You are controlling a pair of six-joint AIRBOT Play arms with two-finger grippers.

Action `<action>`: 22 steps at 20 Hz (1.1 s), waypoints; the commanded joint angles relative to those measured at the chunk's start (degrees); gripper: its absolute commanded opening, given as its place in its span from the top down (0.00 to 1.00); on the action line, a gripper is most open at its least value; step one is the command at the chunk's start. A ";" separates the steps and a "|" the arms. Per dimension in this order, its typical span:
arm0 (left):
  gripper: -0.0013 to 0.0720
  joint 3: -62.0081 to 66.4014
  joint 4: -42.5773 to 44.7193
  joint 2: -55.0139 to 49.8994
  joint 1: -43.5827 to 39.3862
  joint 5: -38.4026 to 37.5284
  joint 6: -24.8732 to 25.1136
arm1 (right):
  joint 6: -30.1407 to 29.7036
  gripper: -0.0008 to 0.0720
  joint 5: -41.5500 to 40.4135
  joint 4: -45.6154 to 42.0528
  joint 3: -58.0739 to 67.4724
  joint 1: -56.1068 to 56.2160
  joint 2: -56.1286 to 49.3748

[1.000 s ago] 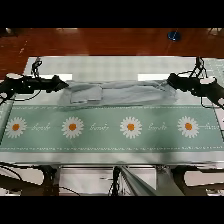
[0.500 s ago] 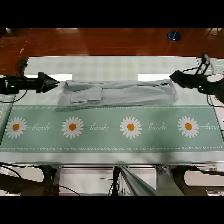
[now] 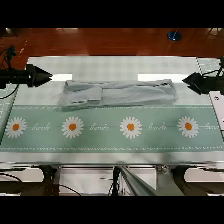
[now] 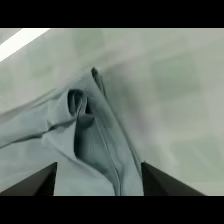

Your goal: Fold the shirts.

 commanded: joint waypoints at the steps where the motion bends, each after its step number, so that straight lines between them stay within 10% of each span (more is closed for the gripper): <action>1: 0.49 0.11 0.02 0.50 -3.52 -0.24 -0.15 | -2.38 0.17 6.58 4.22 0.35 -1.09 -3.89; 10: 0.49 0.11 0.46 0.42 -10.75 0.37 1.36 | -2.08 0.18 4.04 8.04 0.35 4.72 -11.85; 12: 0.49 0.11 0.42 0.39 -11.85 0.70 1.33 | -3.10 0.41 1.77 8.00 0.35 9.01 -12.61; 14: 0.49 0.11 0.39 0.42 -12.57 0.66 1.31 | -4.31 0.96 0.74 8.74 1.03 11.63 -12.13; 16: 0.50 0.13 0.37 0.42 -13.22 0.68 1.27 | -4.31 0.96 3.28 9.31 2.47 11.82 -10.08; 18: 0.95 0.11 0.37 0.39 -14.58 1.01 0.39 | -4.31 0.96 5.53 8.37 2.82 11.61 -5.09; 22: 0.94 0.11 0.33 0.37 -22.01 9.22 -5.99 | -3.15 0.96 8.44 6.49 2.82 11.65 5.95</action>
